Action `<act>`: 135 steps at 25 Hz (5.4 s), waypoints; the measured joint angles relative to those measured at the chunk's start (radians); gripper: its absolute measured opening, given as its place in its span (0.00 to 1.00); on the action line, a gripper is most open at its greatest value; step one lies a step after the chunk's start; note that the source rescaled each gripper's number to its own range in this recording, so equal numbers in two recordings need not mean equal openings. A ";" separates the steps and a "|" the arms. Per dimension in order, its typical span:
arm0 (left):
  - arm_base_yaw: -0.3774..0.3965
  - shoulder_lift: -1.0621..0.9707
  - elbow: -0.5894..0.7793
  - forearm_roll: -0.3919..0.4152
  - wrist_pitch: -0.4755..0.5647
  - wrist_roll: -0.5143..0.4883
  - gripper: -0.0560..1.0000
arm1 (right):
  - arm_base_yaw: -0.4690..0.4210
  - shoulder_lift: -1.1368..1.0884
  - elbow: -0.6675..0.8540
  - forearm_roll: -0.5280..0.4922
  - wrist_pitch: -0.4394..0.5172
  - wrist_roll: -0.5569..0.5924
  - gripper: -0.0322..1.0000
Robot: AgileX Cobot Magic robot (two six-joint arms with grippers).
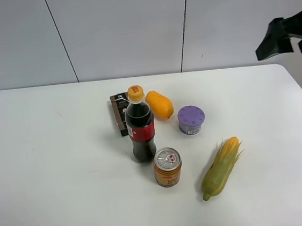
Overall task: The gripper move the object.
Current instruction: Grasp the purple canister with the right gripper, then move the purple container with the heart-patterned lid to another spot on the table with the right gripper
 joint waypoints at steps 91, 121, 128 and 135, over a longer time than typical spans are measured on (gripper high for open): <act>0.000 0.000 0.000 0.001 -0.001 0.000 1.00 | 0.451 0.696 -0.271 -0.502 0.005 0.221 0.03; 0.000 0.000 0.000 0.001 -0.001 0.000 1.00 | 1.040 0.794 -0.775 -0.229 -0.051 0.032 0.03; 0.000 0.000 0.000 0.001 -0.001 0.000 1.00 | 1.042 0.910 -0.775 -0.205 -0.052 0.031 0.03; 0.000 0.000 0.000 0.001 -0.001 0.000 1.00 | 1.042 1.004 -0.775 -0.205 -0.053 0.031 0.03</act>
